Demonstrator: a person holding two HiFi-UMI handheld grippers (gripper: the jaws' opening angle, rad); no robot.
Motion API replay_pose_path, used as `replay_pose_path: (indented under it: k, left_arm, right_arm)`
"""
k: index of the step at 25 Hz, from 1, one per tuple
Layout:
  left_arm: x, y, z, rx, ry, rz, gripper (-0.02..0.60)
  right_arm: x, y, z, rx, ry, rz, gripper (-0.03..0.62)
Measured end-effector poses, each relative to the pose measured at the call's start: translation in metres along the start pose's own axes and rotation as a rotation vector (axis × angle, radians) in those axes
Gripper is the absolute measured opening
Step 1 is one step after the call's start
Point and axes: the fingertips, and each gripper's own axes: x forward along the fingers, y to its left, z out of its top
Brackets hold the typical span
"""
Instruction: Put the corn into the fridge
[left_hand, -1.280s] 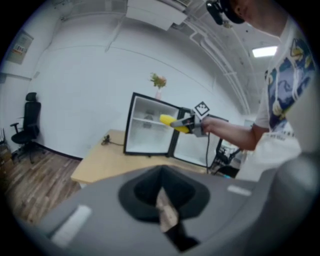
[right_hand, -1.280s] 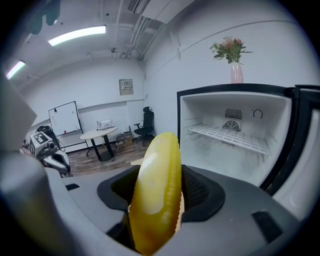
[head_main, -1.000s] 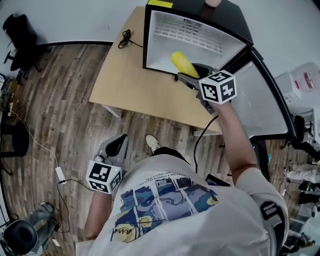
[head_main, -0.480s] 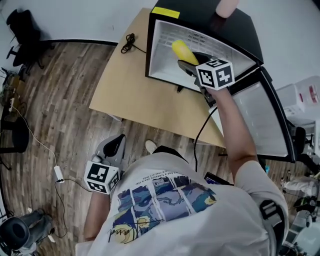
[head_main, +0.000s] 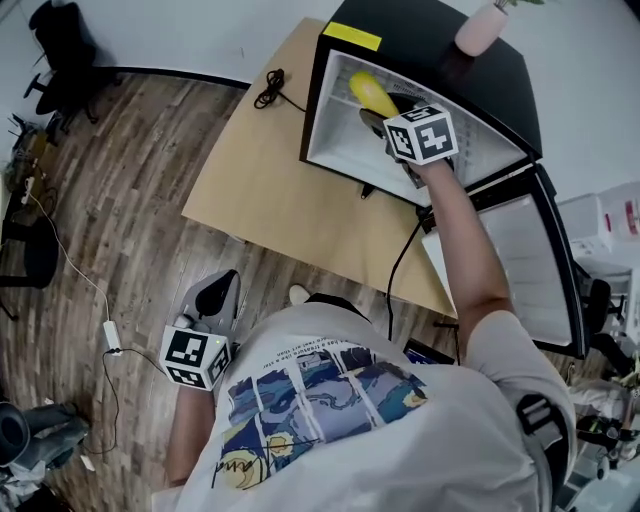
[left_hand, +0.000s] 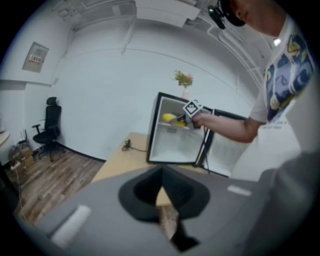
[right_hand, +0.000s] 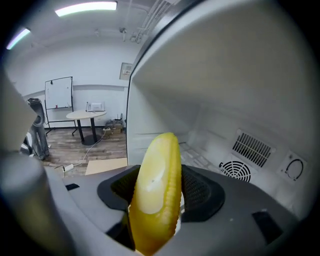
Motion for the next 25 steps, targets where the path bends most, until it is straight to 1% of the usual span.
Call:
replay_pose_path:
  k: [5, 11, 18, 22, 25]
  left_arm:
    - [0.001, 0.006, 0.001, -0.012, 0.002, 0.028, 0.009]
    - [0.007, 0.01, 0.005, -0.016, 0.002, 0.039, 0.009]
    - [0.014, 0.01, 0.005, -0.022, 0.007, 0.038, 0.009]
    - [0.017, 0.009, 0.004, -0.024, 0.009, 0.035, 0.009]
    - [0.017, 0.008, 0.004, -0.023, 0.011, 0.032, 0.009]
  right_arm:
    - [0.016, -0.01, 0.005, -0.045, 0.013, -0.03, 0.252]
    - [0.029, -0.018, 0.007, -0.072, 0.019, -0.046, 0.252]
    - [0.032, -0.018, 0.006, -0.094, 0.006, -0.029, 0.252]
    - [0.032, -0.019, 0.006, -0.076, -0.017, -0.009, 0.253]
    - [0.031, -0.022, 0.006, -0.073, -0.028, -0.017, 0.253]
